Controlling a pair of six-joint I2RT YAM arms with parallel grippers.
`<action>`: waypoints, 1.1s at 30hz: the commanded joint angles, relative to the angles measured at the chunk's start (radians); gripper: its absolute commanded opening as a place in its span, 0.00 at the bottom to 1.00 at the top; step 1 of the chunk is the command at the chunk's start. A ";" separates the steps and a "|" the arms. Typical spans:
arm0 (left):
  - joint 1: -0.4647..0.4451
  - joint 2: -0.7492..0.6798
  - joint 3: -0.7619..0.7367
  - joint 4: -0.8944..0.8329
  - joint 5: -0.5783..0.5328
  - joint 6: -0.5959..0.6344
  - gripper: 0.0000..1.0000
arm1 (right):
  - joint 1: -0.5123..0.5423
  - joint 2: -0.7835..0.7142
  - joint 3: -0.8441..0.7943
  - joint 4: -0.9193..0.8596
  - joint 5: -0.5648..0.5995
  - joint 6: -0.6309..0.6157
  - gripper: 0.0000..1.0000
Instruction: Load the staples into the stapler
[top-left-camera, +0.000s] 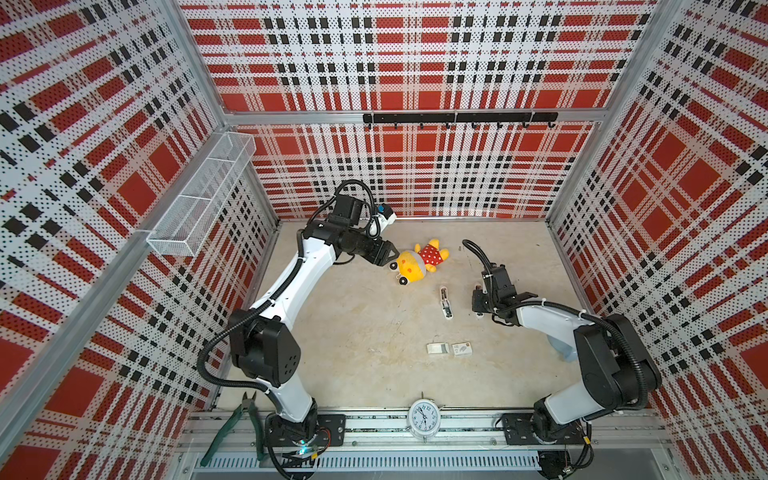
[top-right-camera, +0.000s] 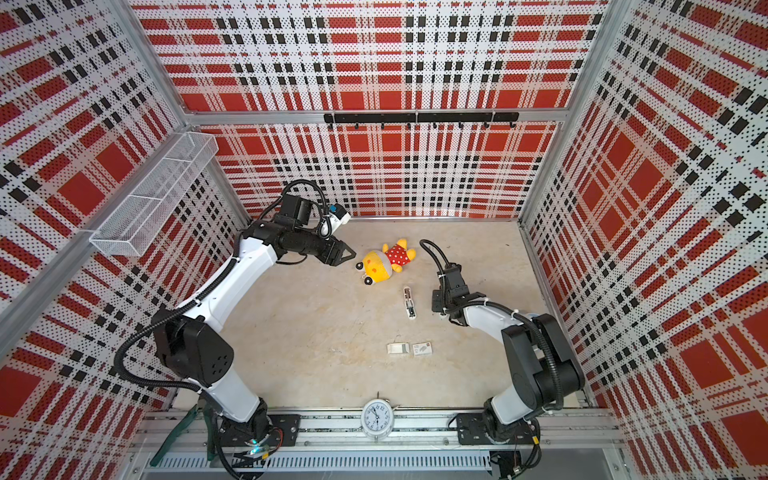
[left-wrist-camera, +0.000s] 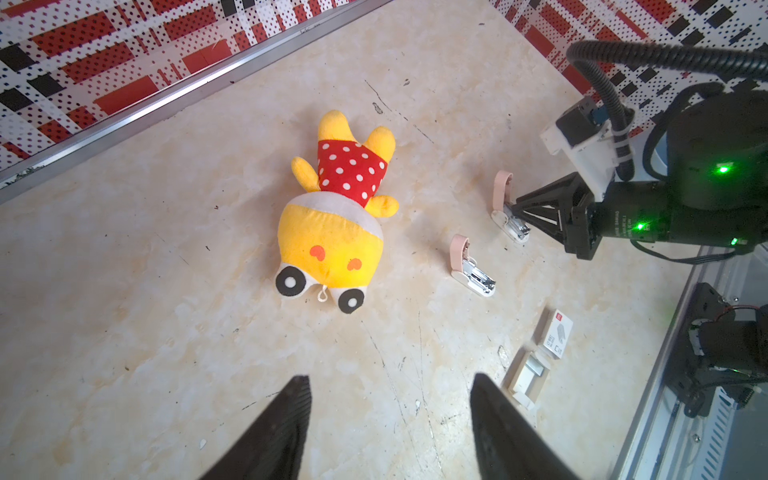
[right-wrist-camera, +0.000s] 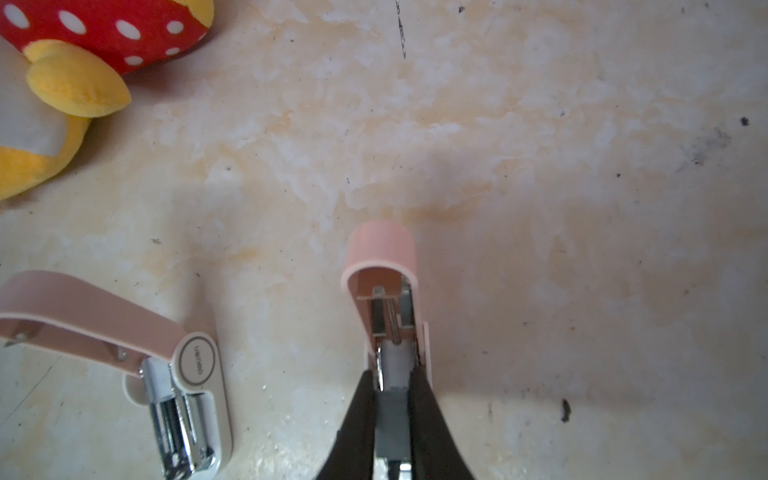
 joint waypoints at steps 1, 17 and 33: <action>-0.002 -0.007 0.016 -0.006 -0.003 -0.006 0.65 | -0.007 0.011 -0.015 0.040 0.009 -0.004 0.16; -0.004 -0.005 0.015 -0.006 -0.006 -0.005 0.65 | -0.007 0.028 -0.004 0.030 0.025 -0.007 0.16; -0.006 -0.005 0.016 -0.006 -0.006 -0.003 0.64 | -0.007 0.029 -0.004 0.023 0.019 -0.010 0.16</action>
